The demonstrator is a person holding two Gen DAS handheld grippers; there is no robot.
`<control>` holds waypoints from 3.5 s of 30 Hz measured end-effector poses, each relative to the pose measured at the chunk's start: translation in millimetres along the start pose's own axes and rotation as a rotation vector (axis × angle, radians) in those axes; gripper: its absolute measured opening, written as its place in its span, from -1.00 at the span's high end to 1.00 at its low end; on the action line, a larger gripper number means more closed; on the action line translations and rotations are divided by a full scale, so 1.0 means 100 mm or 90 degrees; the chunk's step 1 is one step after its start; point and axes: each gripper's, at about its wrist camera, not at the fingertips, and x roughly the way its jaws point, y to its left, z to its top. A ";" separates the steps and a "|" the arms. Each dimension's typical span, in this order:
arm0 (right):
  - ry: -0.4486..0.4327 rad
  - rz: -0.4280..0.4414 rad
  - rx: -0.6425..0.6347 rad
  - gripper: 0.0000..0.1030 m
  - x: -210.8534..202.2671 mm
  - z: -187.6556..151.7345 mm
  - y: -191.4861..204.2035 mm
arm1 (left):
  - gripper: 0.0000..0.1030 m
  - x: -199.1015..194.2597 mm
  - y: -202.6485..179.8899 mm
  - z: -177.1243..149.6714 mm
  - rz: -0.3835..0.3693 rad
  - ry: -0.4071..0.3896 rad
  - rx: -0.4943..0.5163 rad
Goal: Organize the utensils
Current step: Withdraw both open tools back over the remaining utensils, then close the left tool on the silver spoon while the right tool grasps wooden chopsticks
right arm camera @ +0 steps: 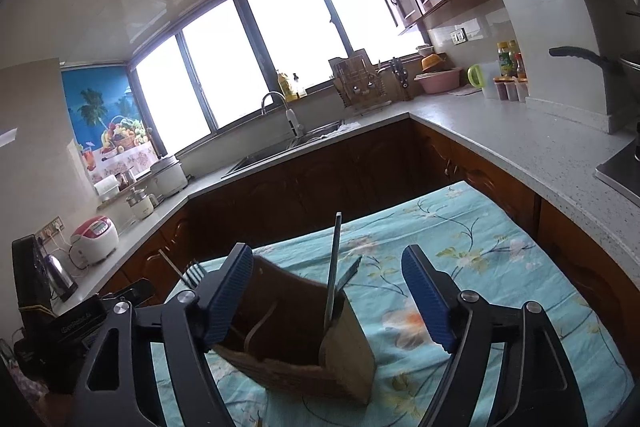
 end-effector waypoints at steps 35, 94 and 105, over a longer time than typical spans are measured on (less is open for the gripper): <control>0.111 0.031 -0.012 -0.74 -0.89 -0.90 0.15 | -0.54 -1.32 0.14 -0.83 0.054 0.092 -0.009; 0.381 0.083 -0.063 0.81 0.36 -1.65 0.50 | 0.22 -0.20 0.04 -1.24 0.103 0.293 0.104; 0.419 0.078 -0.064 0.88 0.61 -1.68 0.46 | 0.26 -0.24 0.22 -1.15 0.083 0.310 0.085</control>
